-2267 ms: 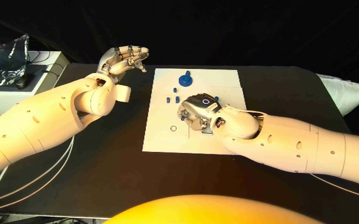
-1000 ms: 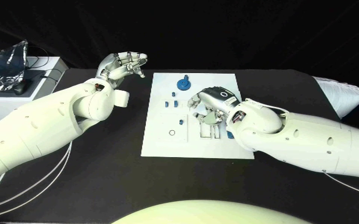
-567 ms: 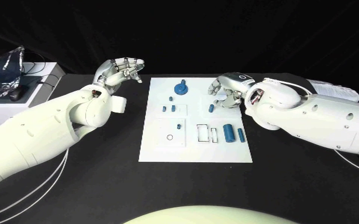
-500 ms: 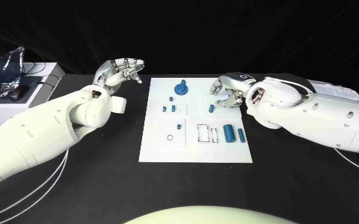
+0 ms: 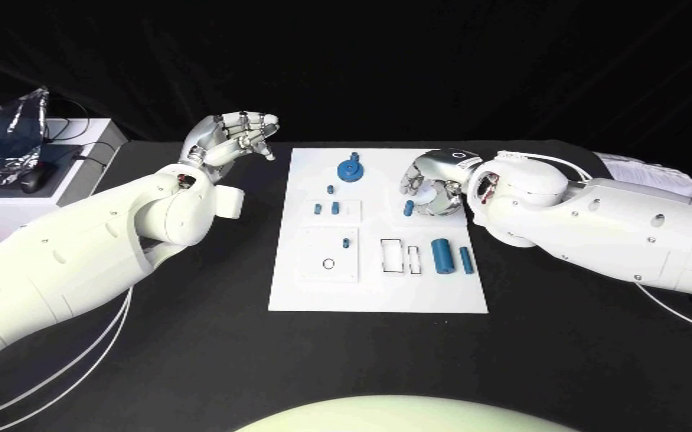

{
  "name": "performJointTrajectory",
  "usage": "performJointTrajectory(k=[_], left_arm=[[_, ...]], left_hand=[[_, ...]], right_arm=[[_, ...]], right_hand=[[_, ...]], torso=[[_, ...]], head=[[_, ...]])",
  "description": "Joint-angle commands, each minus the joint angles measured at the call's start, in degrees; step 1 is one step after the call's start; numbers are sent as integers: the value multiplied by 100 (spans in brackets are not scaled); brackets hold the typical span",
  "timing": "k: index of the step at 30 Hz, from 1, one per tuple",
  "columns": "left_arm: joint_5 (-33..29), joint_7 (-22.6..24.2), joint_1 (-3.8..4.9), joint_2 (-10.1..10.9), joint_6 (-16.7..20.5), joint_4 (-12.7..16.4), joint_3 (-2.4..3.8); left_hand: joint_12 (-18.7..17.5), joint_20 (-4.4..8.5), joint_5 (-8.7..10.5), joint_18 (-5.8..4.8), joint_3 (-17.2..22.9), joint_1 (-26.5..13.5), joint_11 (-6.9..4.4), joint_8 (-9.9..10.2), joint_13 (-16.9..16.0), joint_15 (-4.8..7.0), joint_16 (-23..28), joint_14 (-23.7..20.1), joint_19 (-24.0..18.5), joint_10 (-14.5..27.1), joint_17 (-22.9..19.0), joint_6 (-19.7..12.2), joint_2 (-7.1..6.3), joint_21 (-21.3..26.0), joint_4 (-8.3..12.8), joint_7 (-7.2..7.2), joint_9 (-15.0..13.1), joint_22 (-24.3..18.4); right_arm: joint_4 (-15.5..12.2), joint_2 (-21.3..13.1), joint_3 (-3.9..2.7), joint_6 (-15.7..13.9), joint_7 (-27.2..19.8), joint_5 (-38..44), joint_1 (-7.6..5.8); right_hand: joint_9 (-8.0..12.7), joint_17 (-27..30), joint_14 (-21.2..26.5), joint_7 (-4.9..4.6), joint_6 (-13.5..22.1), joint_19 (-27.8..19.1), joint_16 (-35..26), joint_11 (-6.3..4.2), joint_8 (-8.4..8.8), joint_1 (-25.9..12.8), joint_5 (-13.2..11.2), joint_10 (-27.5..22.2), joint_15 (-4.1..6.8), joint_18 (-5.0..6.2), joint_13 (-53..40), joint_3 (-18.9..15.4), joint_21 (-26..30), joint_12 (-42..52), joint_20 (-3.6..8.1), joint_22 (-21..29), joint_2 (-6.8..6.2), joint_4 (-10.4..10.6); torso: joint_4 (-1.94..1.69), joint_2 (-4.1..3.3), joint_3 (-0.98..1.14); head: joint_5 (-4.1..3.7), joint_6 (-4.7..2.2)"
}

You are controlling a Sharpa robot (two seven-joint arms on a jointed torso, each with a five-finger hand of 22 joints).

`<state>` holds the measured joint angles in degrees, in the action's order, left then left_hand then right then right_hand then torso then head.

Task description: Assemble the parts on the task board

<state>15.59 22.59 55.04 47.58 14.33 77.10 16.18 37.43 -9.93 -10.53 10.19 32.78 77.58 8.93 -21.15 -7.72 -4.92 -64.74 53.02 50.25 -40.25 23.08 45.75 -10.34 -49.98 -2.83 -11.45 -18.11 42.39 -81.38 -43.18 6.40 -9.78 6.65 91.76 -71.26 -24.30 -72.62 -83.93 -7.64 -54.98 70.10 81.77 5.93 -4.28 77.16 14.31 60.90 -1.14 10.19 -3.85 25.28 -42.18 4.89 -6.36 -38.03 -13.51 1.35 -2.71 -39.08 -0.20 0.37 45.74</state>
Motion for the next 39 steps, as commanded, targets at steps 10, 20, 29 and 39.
performJointTrajectory(k=[10, 20, 29, 39], left_arm=[[16, 78, -2, 2, -80, 1, 5], [17, 64, -2, 5, -81, -2, 5], [17, 52, -2, 9, -76, -3, 5], [17, 44, -3, 4, -78, -9, 5]], left_hand=[[38, -19, 14, 35, -30, -33, -3, -20, 8, 15, -33, -45, -12, 51, 9, -55, 3, 35, 5, -11, 16, -9], [45, -19, 13, 35, -35, -32, -2, -24, 8, 14, -39, -43, -6, 58, 10, -61, 13, 39, -1, -15, 20, -12], [49, -19, 11, 36, -34, -27, -1, -28, 8, 14, -43, -42, -3, 62, 10, -62, 25, 41, -4, -16, 22, -14], [51, -19, 10, 36, -33, -23, -1, -30, 8, 14, -45, -42, -1, 65, 10, -63, 31, 42, -4, -17, 23, -15]], right_arm=[[-55, 59, 12, 273, -60, 246, 41], [-50, 82, 15, 235, -29, 278, 59], [-42, 105, 16, 3, -23, 426, 78], [-158, 54, 17, -467, 36, 542, 88]], right_hand=[[-20, -13, -258, -43, -216, 104, 56, -66, -107, 112, 36, 299, 67, -40, -2, 106, -15, 149, 50, -75, 41, 71], [-68, -51, -272, -38, -565, 150, 93, -127, -256, 110, -87, 675, 117, -52, -3, 532, -57, 153, 99, -182, 174, 215], [-158, -54, -274, -17, -718, 131, 105, -180, -370, 275, -541, 943, 160, -46, -23, 949, -41, 101, 156, -228, 461, 158], [-286, -68, -280, -15, -742, 131, 119, -213, -488, 356, -1080, 1177, 193, -60, -60, 1341, -151, 64, 198, -401, 603, -8]], torso=[[8, 0, 0], [5, 2, 3], [2, -2, 6], [2, 5, 4]], head=[[7, 25], [-6, 30], [-2, 38], [1, 50]])
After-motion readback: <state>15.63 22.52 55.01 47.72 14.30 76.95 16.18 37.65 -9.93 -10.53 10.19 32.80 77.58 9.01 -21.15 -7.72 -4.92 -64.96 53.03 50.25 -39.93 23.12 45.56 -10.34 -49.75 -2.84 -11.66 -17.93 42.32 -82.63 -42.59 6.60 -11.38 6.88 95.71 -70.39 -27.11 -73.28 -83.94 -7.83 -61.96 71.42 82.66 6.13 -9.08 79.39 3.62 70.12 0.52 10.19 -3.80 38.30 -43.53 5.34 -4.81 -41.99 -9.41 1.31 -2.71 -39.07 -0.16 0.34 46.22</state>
